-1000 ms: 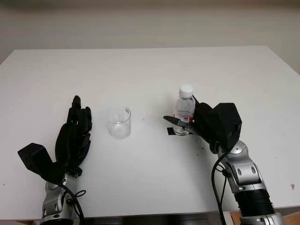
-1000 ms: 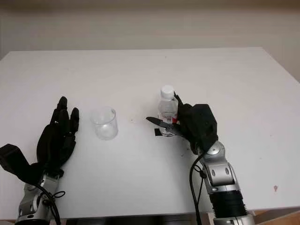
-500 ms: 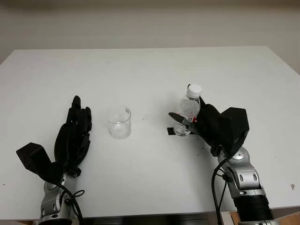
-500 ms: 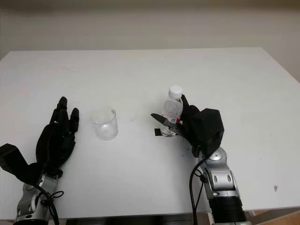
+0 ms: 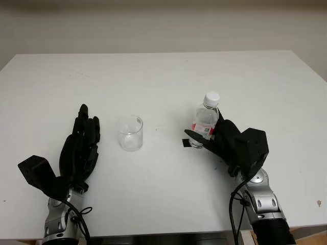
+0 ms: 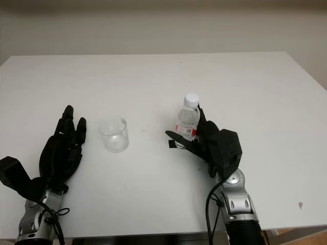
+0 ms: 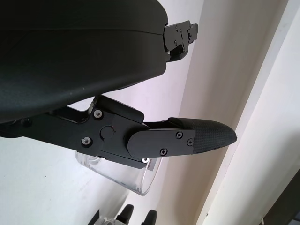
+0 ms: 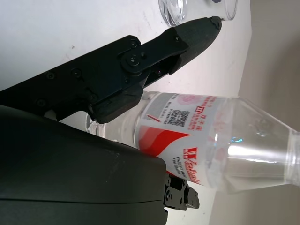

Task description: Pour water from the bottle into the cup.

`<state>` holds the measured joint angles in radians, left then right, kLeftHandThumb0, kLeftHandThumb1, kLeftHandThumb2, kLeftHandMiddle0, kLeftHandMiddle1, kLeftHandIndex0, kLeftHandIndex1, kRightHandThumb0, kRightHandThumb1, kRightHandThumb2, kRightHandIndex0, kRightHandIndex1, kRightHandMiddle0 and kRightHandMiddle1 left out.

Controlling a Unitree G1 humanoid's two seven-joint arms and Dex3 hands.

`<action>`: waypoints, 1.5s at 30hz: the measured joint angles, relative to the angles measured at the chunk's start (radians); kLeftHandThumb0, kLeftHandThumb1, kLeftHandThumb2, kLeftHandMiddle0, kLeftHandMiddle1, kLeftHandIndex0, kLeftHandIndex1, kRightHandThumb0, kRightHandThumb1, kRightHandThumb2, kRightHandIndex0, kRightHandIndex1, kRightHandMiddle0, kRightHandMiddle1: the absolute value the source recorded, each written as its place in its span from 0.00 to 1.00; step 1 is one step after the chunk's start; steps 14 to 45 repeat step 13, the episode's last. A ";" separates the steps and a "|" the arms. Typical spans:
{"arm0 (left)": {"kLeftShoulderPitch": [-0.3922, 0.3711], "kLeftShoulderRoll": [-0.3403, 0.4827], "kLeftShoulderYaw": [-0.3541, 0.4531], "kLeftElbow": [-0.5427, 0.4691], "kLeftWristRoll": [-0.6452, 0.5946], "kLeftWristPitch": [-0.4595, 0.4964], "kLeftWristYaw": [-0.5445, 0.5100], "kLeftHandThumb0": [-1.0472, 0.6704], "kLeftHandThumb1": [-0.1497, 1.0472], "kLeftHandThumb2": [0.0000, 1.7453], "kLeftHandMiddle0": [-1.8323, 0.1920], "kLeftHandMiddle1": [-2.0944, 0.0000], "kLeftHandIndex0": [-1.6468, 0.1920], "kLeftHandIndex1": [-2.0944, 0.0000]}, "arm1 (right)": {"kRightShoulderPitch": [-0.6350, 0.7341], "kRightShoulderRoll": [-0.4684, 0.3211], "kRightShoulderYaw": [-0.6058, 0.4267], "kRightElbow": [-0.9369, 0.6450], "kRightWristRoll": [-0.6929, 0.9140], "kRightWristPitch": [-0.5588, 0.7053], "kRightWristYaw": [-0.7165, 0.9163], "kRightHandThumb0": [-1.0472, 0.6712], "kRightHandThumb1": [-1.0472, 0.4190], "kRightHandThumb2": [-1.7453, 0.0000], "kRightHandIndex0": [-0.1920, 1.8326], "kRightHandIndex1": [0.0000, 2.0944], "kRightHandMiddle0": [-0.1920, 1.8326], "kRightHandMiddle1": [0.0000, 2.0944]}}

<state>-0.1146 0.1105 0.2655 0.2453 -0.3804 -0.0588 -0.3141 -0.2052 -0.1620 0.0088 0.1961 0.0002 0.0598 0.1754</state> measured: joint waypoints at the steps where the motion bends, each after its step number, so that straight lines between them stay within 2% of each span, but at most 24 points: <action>1: 0.000 0.000 0.000 0.000 0.000 0.000 0.000 0.18 1.00 0.25 0.99 0.97 1.00 0.98 | 0.007 0.002 0.003 -0.002 -0.001 -0.002 -0.001 0.07 0.11 0.97 0.00 0.00 0.00 0.00; 11: -0.005 -0.009 -0.002 0.002 0.000 0.002 0.023 0.17 1.00 0.24 0.98 0.97 0.99 0.97 | 0.042 0.011 0.046 -0.014 -0.100 -0.052 -0.088 0.02 0.08 0.96 0.00 0.00 0.00 0.00; 45: -0.005 -0.010 -0.002 0.002 0.000 0.001 0.023 0.17 1.00 0.24 0.98 0.97 0.99 0.97 | 0.042 0.018 0.049 -0.009 -0.103 -0.061 -0.098 0.01 0.08 0.97 0.00 0.00 0.00 0.00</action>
